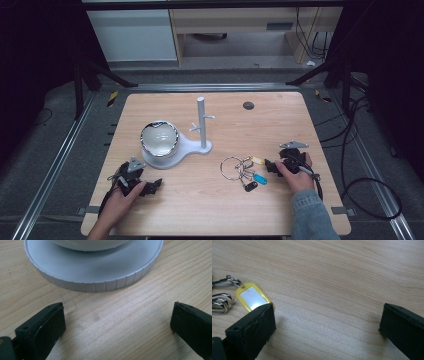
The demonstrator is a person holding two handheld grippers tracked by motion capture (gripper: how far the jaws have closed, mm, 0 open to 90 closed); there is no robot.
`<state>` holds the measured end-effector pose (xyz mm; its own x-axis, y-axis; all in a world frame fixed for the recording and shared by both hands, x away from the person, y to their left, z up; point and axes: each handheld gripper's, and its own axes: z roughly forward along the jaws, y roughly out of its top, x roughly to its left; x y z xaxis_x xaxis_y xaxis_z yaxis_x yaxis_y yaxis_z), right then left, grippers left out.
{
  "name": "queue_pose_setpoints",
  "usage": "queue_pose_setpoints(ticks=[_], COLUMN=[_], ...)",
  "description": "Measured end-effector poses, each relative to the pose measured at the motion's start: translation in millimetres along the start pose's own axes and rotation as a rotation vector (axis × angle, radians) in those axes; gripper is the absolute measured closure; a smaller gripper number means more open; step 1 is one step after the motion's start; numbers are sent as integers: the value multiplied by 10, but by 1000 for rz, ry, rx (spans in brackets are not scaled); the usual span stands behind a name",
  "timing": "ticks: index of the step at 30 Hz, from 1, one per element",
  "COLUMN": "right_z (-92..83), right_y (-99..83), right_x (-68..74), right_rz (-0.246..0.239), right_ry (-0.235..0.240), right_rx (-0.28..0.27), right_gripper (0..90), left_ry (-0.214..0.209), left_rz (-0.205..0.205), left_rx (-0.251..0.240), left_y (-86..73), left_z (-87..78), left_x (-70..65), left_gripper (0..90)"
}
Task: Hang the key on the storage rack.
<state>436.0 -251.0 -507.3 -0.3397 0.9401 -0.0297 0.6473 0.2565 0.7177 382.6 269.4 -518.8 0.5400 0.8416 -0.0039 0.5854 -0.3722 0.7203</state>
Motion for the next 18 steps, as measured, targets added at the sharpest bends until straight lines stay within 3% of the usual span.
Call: queue_pose_setpoints(ticks=[13,16,17,18], right_z=[-2,-28,-28,-58], right_y=[-1,21,21,82], right_x=[2,11,11,27], right_rz=[-3,-22,-22,-57], right_ry=[0,26,26,44], right_rx=[-3,-9,-9,27], right_gripper=[15,157,157,202], left_ry=[2,2,2,2], left_rz=[0,-2,-2,-1], left_rx=[1,0,0,3], left_y=[8,14,14,21], left_z=[7,14,14,18], left_x=[-1,0,0,4], left_gripper=[0,0,0,0])
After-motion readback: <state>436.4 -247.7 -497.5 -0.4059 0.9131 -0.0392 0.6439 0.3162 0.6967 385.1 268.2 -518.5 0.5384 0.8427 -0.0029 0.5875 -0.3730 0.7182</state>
